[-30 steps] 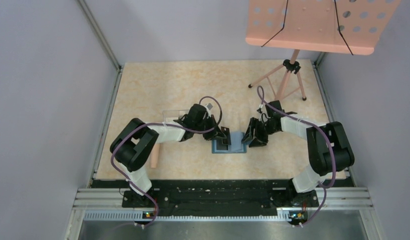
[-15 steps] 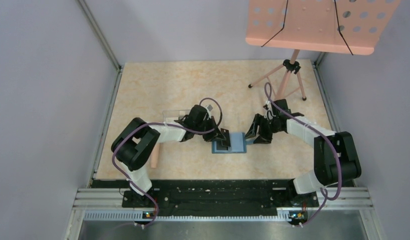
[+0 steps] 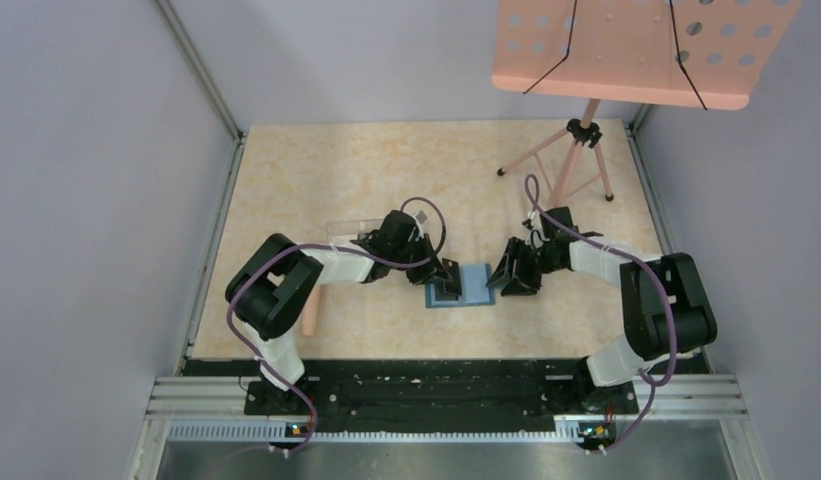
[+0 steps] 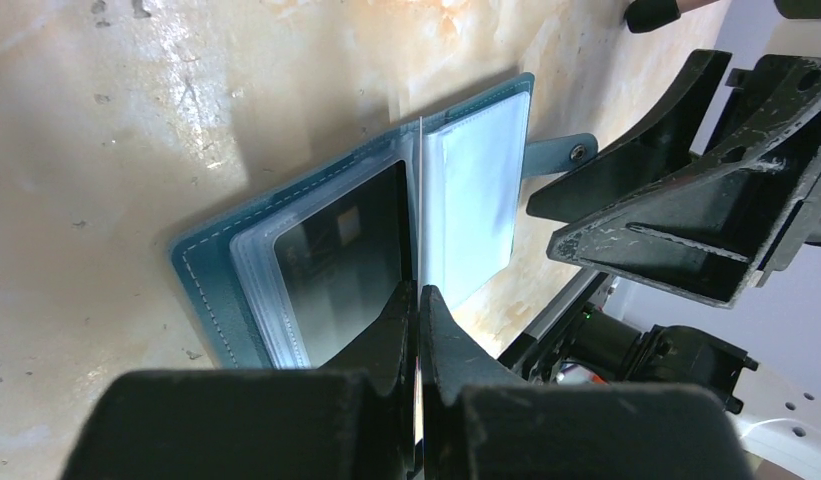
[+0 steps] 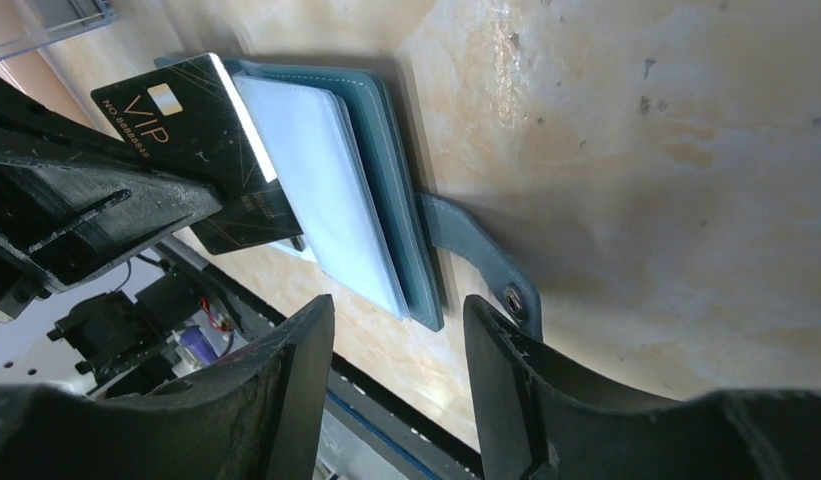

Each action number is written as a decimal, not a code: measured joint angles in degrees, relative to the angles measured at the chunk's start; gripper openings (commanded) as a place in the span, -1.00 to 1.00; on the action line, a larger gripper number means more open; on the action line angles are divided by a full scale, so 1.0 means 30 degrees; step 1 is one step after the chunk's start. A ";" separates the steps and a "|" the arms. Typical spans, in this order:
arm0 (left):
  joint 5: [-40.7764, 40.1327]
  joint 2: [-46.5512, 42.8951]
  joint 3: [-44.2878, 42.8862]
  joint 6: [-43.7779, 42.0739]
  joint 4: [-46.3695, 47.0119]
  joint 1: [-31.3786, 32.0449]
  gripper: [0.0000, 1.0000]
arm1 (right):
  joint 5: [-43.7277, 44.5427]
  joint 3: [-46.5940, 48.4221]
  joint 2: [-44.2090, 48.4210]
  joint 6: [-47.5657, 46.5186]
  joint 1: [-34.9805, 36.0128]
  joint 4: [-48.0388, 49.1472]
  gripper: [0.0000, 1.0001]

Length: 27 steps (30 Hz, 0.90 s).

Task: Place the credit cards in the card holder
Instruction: Insert the credit card into the card slot.

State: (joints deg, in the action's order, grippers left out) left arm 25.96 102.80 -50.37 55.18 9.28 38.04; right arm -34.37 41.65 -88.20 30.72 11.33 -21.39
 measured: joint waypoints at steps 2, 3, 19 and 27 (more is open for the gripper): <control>0.0000 0.0036 -0.0036 0.0000 0.0022 0.0022 -1.00 | -0.0226 -0.0182 -0.0124 0.0131 0.0000 0.0270 -0.06; -0.0007 0.0036 -0.0036 0.0000 0.0029 0.0036 -1.00 | -0.0350 -0.0277 -0.0175 0.0146 0.0000 0.0386 -0.06; 0.0051 0.0036 -0.0175 0.0102 0.0022 0.0284 -1.00 | -0.0663 -0.0517 -0.0277 0.0321 0.0000 0.0867 -0.07; 0.0051 0.0022 -0.0175 0.0168 0.0051 0.0284 -1.00 | -0.0729 -0.0517 -0.0277 0.0328 0.0000 0.0867 -0.06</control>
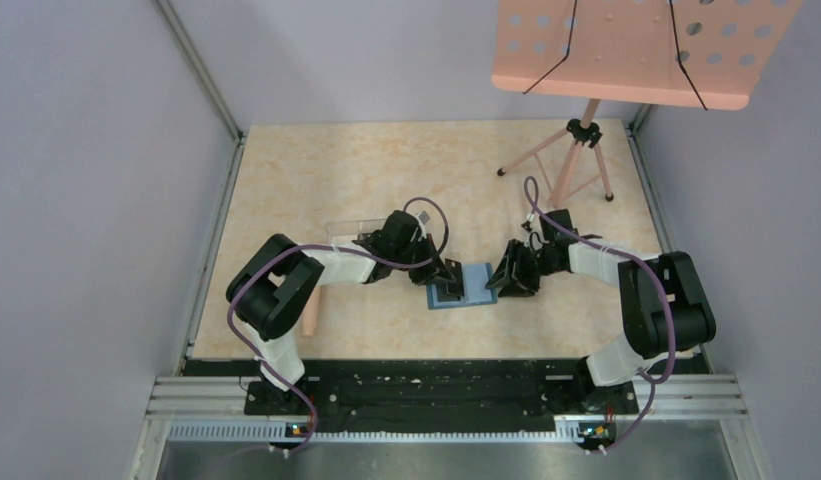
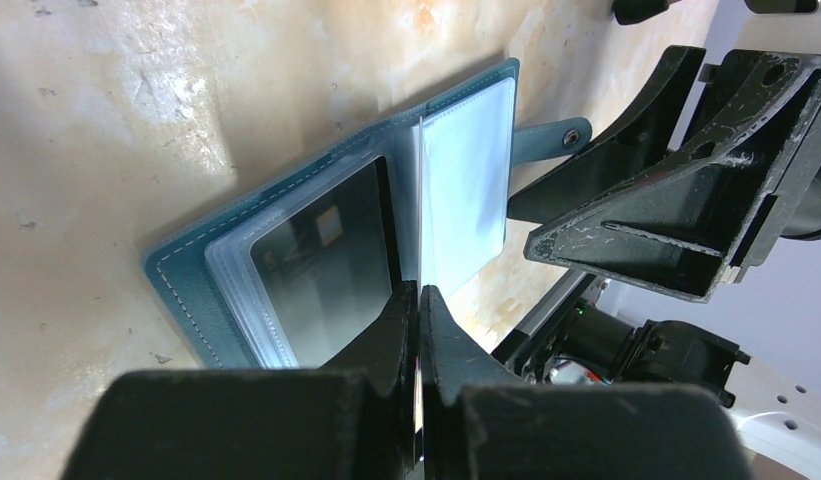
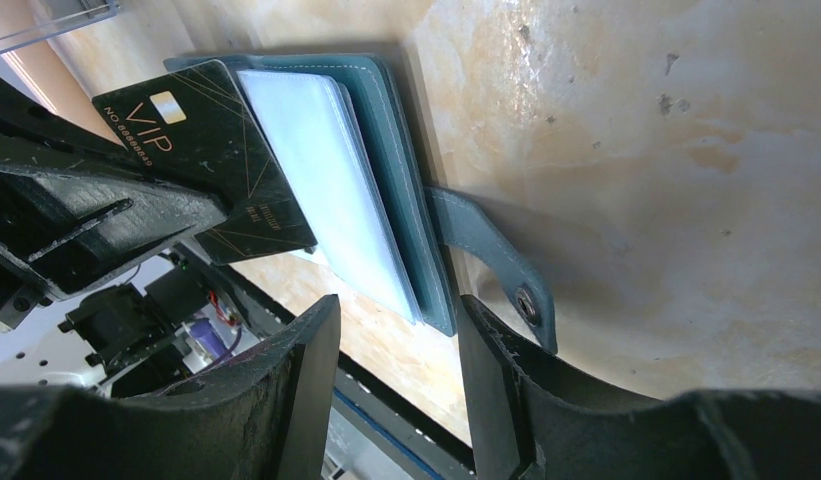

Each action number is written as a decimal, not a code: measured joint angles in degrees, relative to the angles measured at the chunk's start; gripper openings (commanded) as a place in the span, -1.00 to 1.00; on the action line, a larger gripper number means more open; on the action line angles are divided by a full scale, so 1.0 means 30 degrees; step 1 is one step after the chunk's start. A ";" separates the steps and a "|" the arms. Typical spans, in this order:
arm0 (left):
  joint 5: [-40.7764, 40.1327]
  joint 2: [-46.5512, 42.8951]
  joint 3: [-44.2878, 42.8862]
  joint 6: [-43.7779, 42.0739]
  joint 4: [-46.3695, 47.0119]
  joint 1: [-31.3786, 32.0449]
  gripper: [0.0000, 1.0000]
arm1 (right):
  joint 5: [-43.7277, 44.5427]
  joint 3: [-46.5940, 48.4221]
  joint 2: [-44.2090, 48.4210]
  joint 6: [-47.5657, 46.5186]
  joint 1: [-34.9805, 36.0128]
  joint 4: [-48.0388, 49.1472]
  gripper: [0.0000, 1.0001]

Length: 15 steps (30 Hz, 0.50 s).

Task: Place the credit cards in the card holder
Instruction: Insert the credit card into the card slot.

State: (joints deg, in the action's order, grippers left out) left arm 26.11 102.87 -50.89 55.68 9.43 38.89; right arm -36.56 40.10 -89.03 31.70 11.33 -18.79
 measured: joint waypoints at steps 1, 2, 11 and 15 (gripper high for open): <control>0.0007 0.0000 0.0000 0.0058 0.0015 0.0000 -1.00 | -0.0007 0.0000 0.0000 0.0007 0.0000 0.0000 -0.07; 0.0007 0.0000 0.0000 0.0080 0.0044 0.0000 -1.00 | -0.0007 0.0000 0.0000 0.0007 0.0000 0.0000 -0.06; 0.0044 -0.0095 0.0007 0.0474 0.0576 0.0000 -1.00 | -0.0007 0.0000 0.0000 0.0007 0.0000 0.0007 -0.06; -0.0051 -0.0124 0.0007 0.0488 0.0568 0.0000 -1.00 | -0.0007 -0.0015 0.0000 0.0007 0.0000 0.0051 -0.06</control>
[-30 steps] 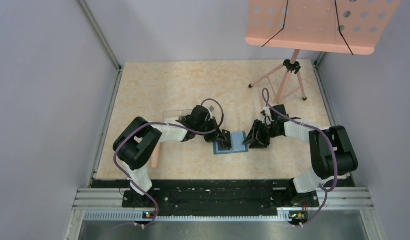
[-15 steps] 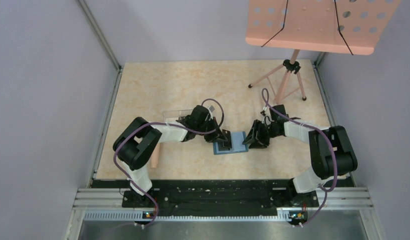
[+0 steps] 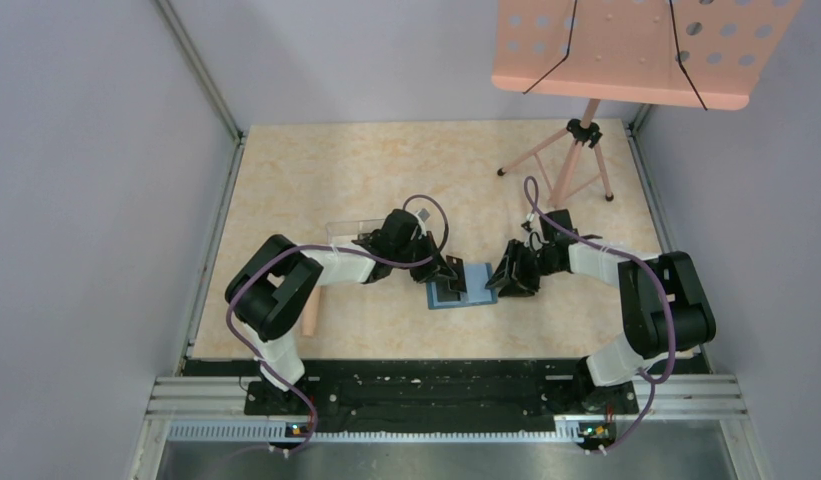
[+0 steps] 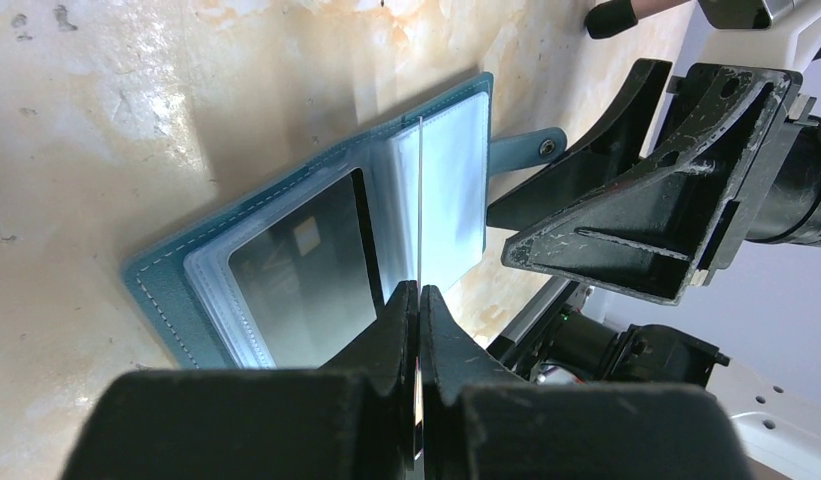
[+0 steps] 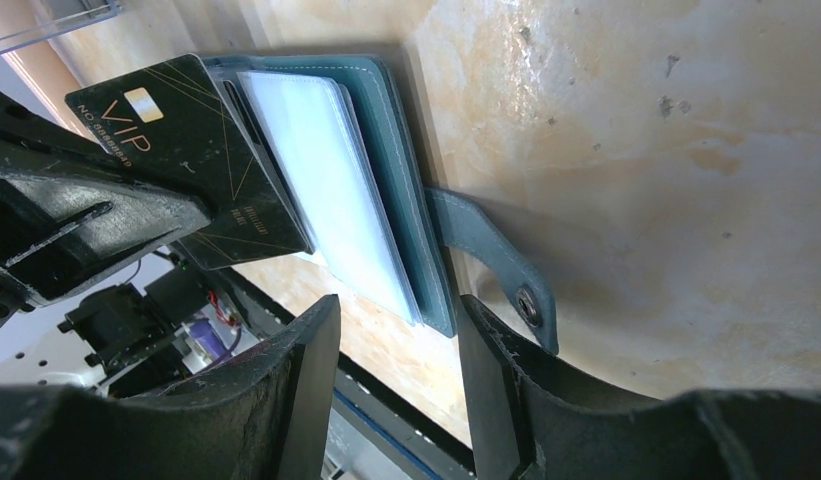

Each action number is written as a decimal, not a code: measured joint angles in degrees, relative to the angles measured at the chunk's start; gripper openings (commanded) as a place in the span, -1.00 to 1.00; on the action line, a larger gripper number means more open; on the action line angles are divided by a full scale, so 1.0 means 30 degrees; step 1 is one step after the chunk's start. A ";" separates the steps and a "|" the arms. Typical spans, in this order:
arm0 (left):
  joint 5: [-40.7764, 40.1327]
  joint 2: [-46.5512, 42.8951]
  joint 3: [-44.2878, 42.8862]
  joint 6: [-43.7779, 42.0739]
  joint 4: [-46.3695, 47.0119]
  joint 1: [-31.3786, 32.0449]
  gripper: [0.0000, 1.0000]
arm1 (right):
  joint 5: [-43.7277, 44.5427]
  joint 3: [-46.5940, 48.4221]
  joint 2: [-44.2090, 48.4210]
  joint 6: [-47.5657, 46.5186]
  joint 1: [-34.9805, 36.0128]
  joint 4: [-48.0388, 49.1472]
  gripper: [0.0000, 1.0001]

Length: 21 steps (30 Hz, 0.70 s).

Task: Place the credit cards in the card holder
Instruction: Insert the credit card into the card slot.

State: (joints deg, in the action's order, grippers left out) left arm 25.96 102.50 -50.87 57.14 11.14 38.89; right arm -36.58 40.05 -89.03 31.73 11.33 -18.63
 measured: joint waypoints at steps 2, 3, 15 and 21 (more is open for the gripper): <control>-0.0036 0.0000 0.0000 0.0015 0.0007 0.0000 -1.00 | -0.0007 -0.0066 0.0000 -0.0007 0.0000 0.0095 -0.06; -0.0073 0.0000 0.0000 0.0029 -0.0007 0.0000 -1.00 | -0.0007 -0.0102 0.0000 0.0000 0.0000 0.0102 -0.06; -0.0787 0.0007 0.0554 0.0976 0.0357 0.0051 -1.00 | -0.0131 -0.0248 0.0000 0.0029 0.0000 0.0415 -0.06; -0.0816 0.0146 0.0721 0.1632 0.1421 0.0160 -1.00 | -0.0255 -0.0386 0.0000 0.0160 0.0000 0.0488 -0.07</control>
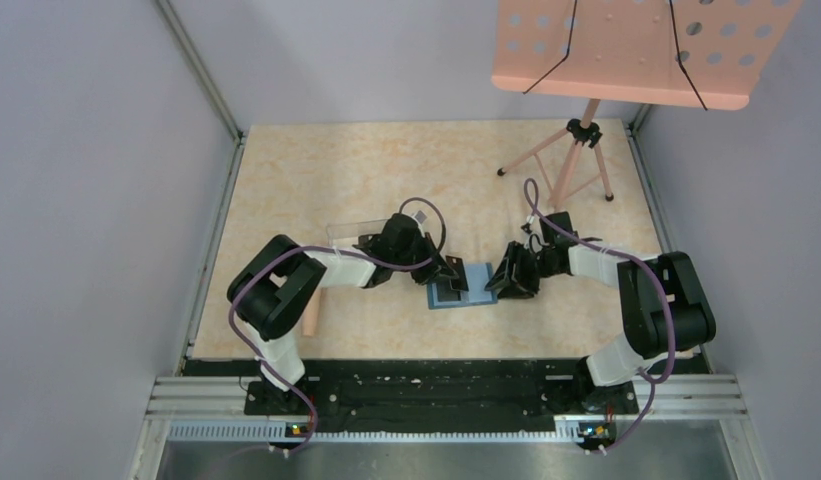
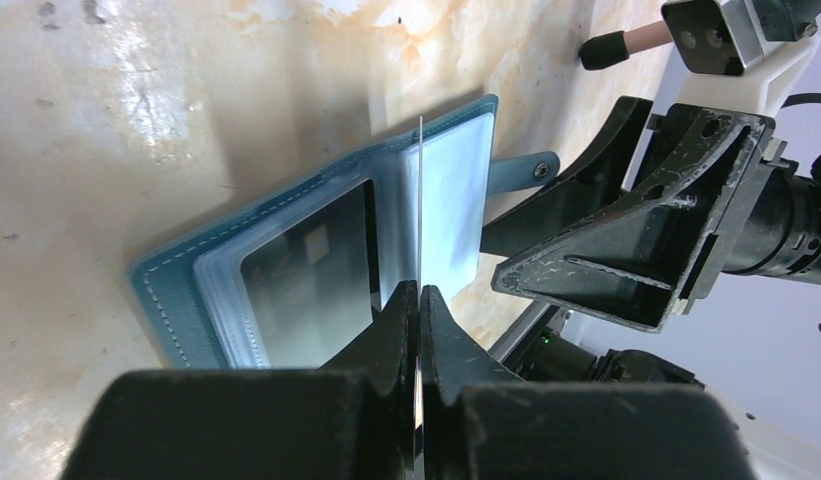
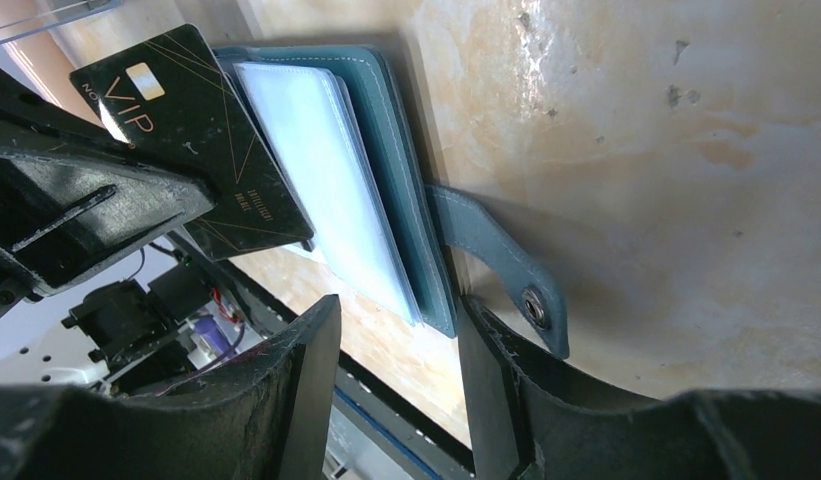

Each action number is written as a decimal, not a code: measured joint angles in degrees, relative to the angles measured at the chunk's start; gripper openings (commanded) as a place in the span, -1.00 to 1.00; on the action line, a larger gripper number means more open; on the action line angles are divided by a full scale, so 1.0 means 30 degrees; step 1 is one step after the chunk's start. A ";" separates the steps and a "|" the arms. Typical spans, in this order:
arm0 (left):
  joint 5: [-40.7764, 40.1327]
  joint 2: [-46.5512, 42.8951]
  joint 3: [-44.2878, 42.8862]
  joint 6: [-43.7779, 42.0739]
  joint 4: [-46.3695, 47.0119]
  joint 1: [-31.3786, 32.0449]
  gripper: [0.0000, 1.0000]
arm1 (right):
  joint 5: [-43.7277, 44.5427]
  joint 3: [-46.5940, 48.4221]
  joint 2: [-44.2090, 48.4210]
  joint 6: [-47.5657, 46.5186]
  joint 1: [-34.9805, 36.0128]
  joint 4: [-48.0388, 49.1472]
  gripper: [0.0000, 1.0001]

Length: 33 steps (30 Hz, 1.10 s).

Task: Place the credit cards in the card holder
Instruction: Insert the credit card into the card slot.

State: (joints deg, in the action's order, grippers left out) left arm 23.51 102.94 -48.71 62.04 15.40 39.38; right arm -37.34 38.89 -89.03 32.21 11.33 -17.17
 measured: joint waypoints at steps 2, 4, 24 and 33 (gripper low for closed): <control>0.0007 0.0066 0.0000 0.0153 0.0226 0.0080 -1.00 | -0.0029 -0.0080 0.0000 0.0007 0.0000 0.0066 -0.07; 0.0007 0.0117 0.0000 0.0255 0.0423 0.0182 -1.00 | -0.0044 -0.0153 0.0000 0.0022 0.0000 0.0036 -0.08; -0.1137 -0.0182 0.0328 0.0270 -0.0656 0.0517 -1.00 | -0.0561 -0.0721 0.0197 0.0160 0.0000 0.0430 -0.08; -0.1617 -0.0226 -0.0124 -0.0372 -0.1712 0.0678 -1.00 | -0.0634 -0.0845 0.0299 0.0168 0.0000 0.0452 -0.08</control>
State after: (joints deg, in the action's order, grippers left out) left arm 18.65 102.26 -49.08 60.93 10.26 41.41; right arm -39.24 36.36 -88.14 32.71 11.33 -15.81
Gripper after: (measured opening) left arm 0.013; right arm 0.461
